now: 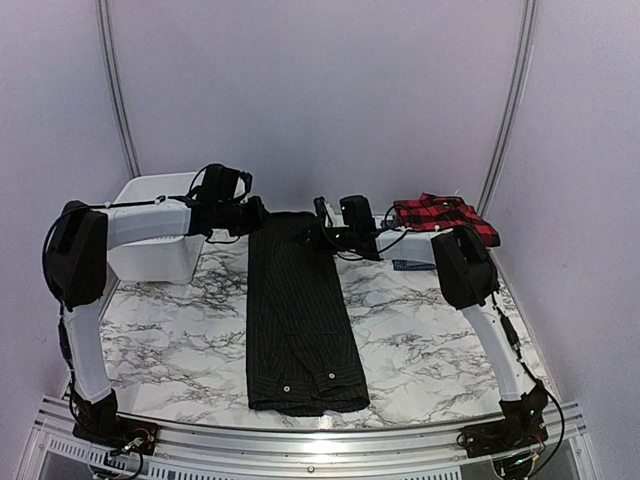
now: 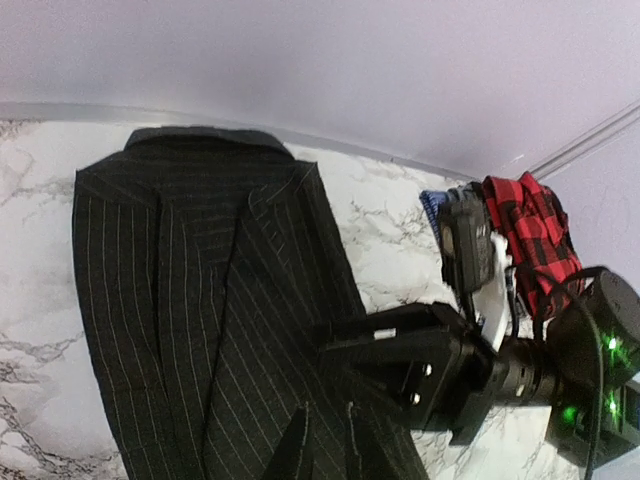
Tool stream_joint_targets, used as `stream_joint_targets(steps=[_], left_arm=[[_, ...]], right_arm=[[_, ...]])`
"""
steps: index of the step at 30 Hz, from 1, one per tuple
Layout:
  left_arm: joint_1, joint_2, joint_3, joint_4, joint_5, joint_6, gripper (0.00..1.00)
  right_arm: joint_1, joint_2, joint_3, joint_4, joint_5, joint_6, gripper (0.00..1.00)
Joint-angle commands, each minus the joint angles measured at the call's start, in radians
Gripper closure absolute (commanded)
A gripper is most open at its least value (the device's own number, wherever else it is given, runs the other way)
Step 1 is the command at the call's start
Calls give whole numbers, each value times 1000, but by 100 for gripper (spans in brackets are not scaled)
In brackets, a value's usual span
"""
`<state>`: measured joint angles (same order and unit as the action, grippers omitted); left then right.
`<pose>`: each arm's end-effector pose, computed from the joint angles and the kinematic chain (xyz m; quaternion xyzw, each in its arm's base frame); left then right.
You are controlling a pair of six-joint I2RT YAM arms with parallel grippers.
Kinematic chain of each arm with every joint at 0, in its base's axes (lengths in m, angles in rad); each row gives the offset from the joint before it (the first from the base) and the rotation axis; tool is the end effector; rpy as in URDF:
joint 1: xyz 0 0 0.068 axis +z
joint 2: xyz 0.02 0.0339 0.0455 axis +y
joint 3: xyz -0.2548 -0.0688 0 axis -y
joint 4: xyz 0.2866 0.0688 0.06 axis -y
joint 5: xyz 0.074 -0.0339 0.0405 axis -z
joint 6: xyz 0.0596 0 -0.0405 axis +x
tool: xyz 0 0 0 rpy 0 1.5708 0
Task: Fold and stack the long sleeve shirts
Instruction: Smooth out the rectangle-folded shirt at the center of the board.
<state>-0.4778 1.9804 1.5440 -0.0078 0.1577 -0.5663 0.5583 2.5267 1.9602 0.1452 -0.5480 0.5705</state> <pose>0.4633 -0.2504 0.2234 0.0047 0.8439 -0.3232 0.4282 0.5061 0.3527 0.1062 -0.1422 0.8089 0.4718 0.3207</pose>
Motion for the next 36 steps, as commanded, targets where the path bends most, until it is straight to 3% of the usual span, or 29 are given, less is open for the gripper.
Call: stream_joint_targets(steps=[1, 6, 13, 21, 25, 29, 36], left_arm=[[-15, 37, -78, 68, 23, -3, 88], [-48, 143, -17, 66, 60, 18, 89], [-56, 320, 93, 10, 34, -38, 90], [-53, 377, 107, -55, -68, -108, 91], [-53, 395, 161, -86, -65, -84, 90], [-53, 400, 261, -136, -53, -25, 82], [-65, 256, 255, -150, -34, 36, 64]], right_arm=[[-27, 140, 192, 138, -83, 124, 76], [-43, 331, 408, 217, -76, 250, 81], [-72, 379, 410, 258, -29, 304, 84], [-96, 371, 405, 240, -67, 334, 85], [-98, 288, 388, 171, -110, 262, 81], [-98, 138, 293, 76, -117, 158, 73], [-93, -218, -120, 7, -78, 13, 54]])
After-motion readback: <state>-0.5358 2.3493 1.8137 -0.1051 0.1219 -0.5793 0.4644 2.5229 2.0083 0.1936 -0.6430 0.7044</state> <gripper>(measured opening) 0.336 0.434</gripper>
